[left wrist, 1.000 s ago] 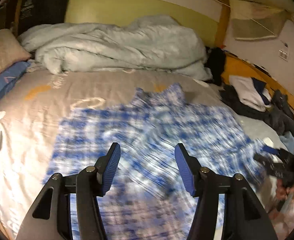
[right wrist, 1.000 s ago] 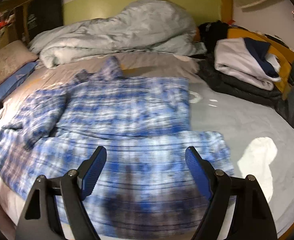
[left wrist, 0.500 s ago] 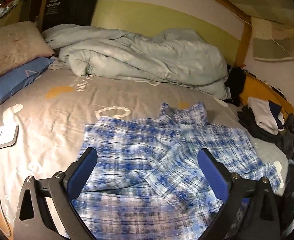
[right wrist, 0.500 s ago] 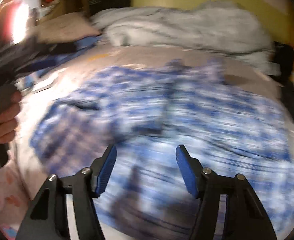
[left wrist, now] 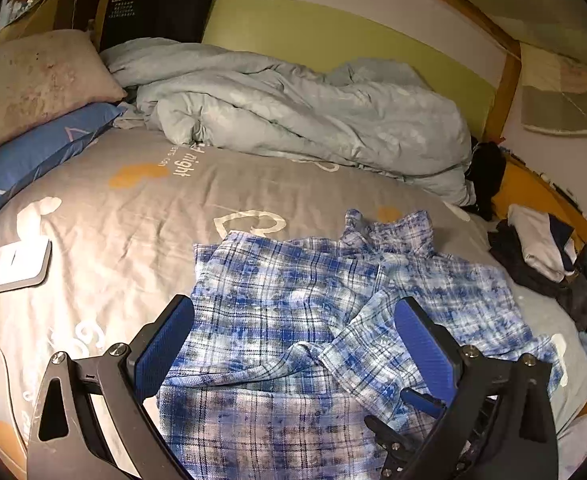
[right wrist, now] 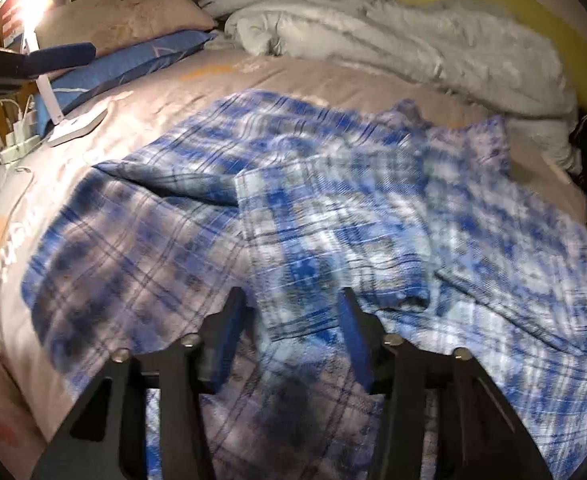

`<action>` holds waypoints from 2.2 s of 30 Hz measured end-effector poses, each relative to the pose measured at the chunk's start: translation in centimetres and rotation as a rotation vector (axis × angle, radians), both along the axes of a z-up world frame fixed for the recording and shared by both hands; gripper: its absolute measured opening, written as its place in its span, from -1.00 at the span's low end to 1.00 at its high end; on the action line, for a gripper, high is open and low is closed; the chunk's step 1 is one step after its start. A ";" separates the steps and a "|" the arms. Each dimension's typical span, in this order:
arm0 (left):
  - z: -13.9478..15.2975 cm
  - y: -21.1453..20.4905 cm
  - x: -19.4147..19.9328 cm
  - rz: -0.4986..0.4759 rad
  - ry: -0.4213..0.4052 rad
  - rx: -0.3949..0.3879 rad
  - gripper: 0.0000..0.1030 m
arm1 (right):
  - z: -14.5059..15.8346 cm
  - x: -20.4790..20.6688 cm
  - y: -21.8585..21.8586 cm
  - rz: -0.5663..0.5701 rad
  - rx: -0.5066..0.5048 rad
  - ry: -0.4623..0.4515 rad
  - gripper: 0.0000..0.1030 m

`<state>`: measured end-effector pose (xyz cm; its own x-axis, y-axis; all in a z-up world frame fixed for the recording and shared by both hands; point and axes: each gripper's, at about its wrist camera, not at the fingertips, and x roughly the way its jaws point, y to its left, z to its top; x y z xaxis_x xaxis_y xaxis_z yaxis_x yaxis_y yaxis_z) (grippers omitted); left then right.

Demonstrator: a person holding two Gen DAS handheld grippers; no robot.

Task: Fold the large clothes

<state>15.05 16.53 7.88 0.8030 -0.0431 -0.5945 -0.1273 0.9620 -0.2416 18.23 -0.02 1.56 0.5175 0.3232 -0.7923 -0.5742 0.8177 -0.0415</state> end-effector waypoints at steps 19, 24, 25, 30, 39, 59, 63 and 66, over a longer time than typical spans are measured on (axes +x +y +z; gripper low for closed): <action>-0.3 -0.8 0.2 0.015 -0.004 0.084 0.94 | 5.7 8.8 -14.7 -0.408 -0.004 -0.130 -0.95; -0.5 -1.1 0.3 0.008 0.002 0.098 0.94 | 3.2 10.3 -18.2 -0.452 0.087 0.040 -0.94; -0.6 -1.1 0.4 0.006 0.005 0.097 0.94 | 2.9 10.4 -18.5 -0.445 0.112 0.066 -0.90; -1.2 -1.3 0.7 0.004 0.025 0.099 0.94 | 2.4 11.4 -19.3 -0.426 0.186 0.128 0.16; -2.0 -0.8 1.3 0.032 0.061 0.101 0.94 | -0.9 14.6 -16.5 -0.370 0.110 0.214 -0.30; -3.0 0.4 1.7 0.078 0.120 0.099 0.94 | 1.8 17.3 -17.6 -0.466 -0.058 -0.095 -0.94; -2.6 0.3 1.6 0.082 0.107 0.119 0.94 | 2.0 16.8 -17.8 -0.462 -0.065 -0.083 -0.93; -2.5 0.5 1.7 0.091 0.105 0.128 0.94 | 3.3 16.0 -17.8 -0.453 -0.060 -0.112 -0.92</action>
